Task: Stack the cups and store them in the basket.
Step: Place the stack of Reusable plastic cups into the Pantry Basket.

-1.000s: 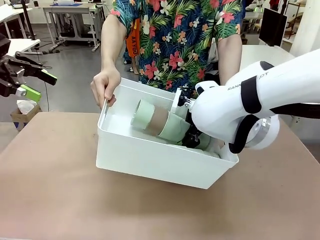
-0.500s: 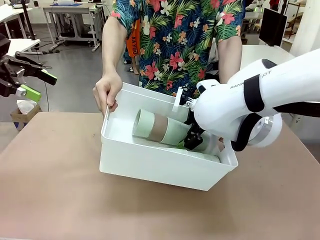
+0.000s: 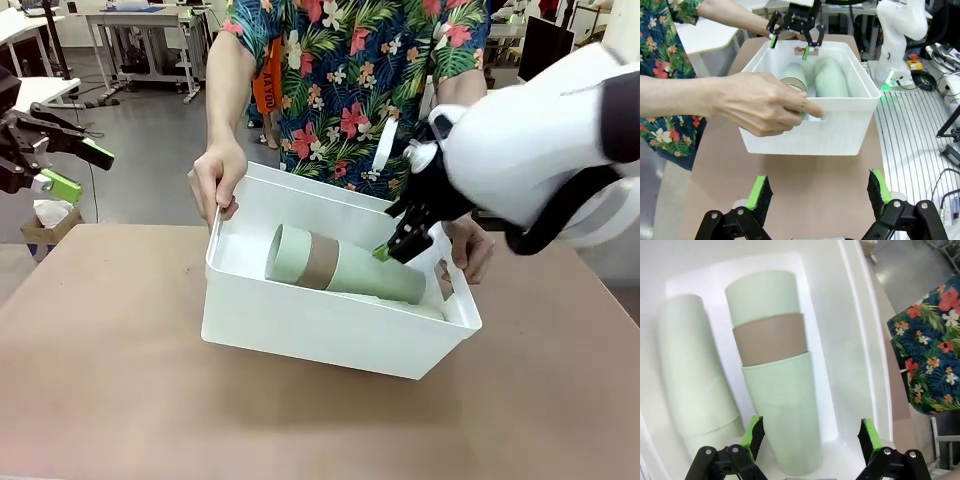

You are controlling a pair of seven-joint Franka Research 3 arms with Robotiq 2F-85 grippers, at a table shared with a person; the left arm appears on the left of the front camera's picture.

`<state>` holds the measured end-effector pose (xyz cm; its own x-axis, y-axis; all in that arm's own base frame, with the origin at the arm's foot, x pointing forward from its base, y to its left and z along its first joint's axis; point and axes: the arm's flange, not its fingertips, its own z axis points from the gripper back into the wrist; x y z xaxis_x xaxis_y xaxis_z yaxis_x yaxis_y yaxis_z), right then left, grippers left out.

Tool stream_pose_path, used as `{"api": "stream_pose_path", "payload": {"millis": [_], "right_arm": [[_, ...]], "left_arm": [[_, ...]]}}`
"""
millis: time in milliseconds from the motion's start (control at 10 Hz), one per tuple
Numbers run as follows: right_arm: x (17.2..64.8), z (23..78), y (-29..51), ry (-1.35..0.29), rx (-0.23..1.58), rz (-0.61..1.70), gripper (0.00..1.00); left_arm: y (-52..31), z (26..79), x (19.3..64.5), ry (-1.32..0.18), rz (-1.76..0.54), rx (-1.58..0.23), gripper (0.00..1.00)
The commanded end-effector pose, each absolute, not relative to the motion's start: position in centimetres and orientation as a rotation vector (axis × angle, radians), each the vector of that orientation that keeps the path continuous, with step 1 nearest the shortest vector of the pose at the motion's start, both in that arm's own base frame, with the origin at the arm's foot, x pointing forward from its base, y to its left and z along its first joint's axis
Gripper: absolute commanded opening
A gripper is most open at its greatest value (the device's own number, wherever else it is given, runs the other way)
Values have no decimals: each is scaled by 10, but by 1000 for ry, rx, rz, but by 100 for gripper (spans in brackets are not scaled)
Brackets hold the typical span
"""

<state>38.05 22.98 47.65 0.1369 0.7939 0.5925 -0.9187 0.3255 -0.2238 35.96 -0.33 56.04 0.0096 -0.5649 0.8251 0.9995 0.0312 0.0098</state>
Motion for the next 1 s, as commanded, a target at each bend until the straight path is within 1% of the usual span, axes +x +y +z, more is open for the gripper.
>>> {"api": "stream_pose_path", "payload": {"millis": [0,200,500,700,900], "right_arm": [[368,509,207,-688,233,1220,100],[358,542,175,-703,277,1203,100],[361,575,104,-760,352,1146,100],[376,583,69,-812,417,1111,100],[378,591,41,-855,471,1102,100]], "left_arm": [[-4,564,360,-778,-1399,-752,100],[-4,564,360,-778,-1399,-752,100],[-4,564,360,-778,-1399,-752,100],[-4,564,360,-778,-1399,-752,100],[-4,564,360,-778,-1399,-752,100]]}}
